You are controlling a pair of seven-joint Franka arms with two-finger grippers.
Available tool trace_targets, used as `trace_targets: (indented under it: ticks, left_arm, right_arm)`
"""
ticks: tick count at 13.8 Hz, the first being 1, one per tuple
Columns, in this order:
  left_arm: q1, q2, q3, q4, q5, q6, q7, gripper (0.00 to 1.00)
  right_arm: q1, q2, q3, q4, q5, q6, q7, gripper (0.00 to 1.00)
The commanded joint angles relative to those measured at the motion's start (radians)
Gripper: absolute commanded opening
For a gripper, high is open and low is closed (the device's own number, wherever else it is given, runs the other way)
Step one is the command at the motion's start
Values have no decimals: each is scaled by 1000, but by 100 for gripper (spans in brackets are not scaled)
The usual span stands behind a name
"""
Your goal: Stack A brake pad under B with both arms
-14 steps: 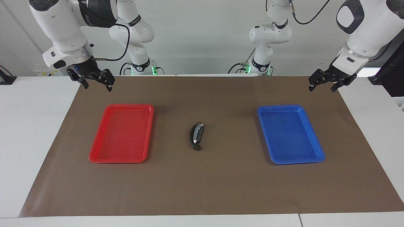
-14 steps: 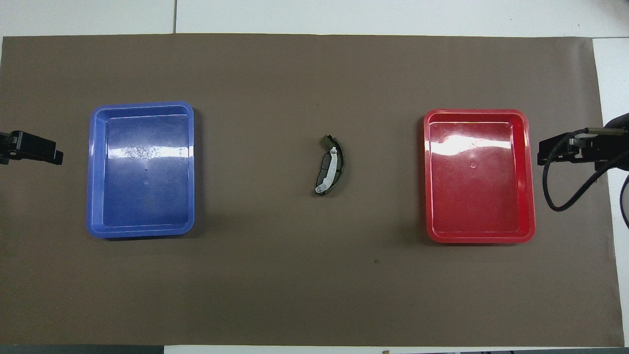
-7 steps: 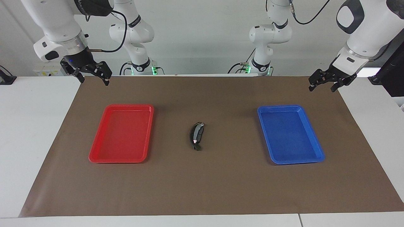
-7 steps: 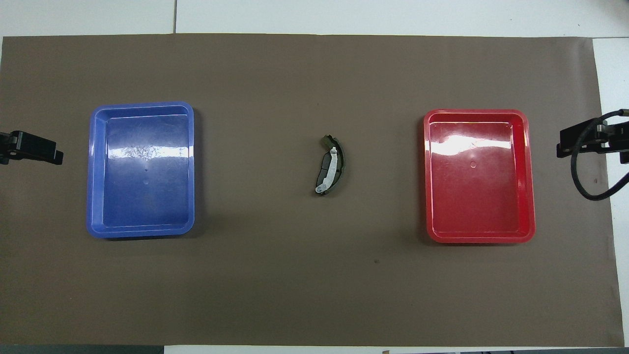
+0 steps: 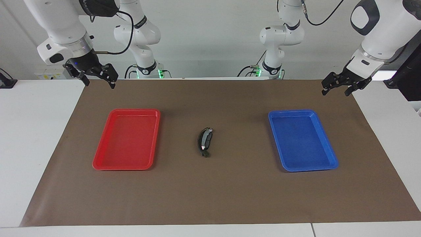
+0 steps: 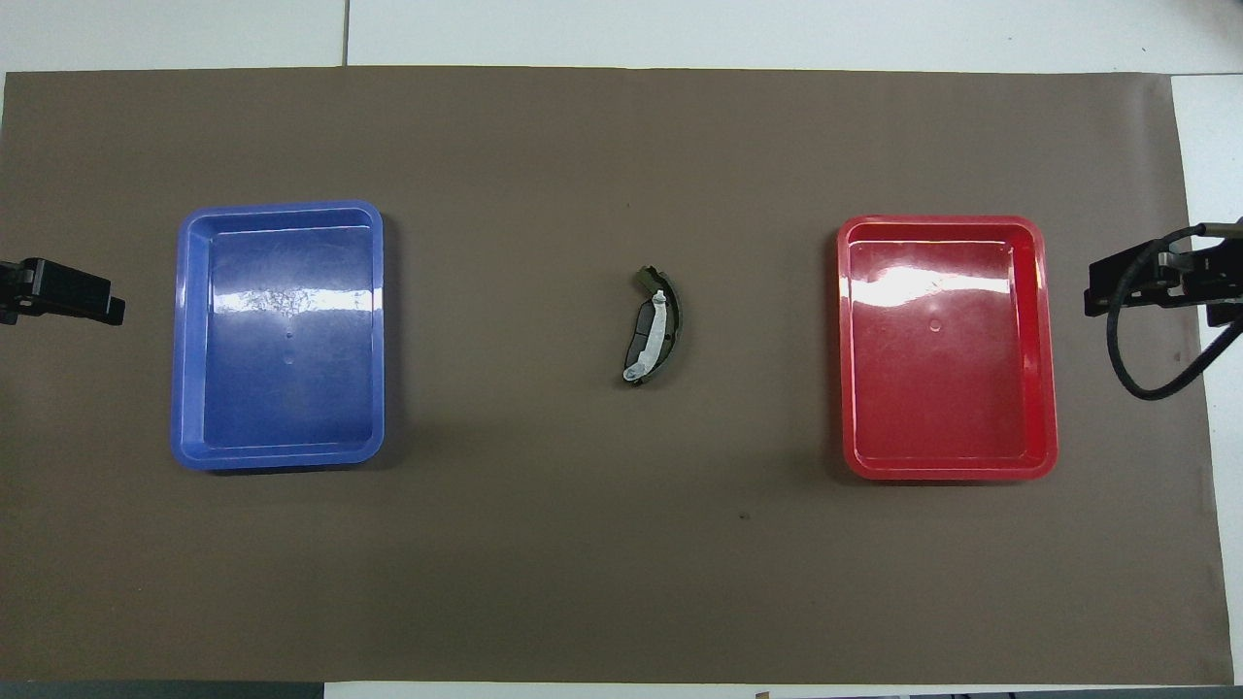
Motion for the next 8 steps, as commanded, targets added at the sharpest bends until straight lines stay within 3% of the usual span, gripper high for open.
trace_targets:
  ticks: [1,8]
  left_arm:
    - [-14,-20,15,-19,1,-4,0,99]
    - [-14,-20,14,-19,1,-4,0,99]
  right_arm:
    - [-3,-26,4,-35,10,31,-7,100]
    - [-8,-29,4,-41,10,24,-8,100]
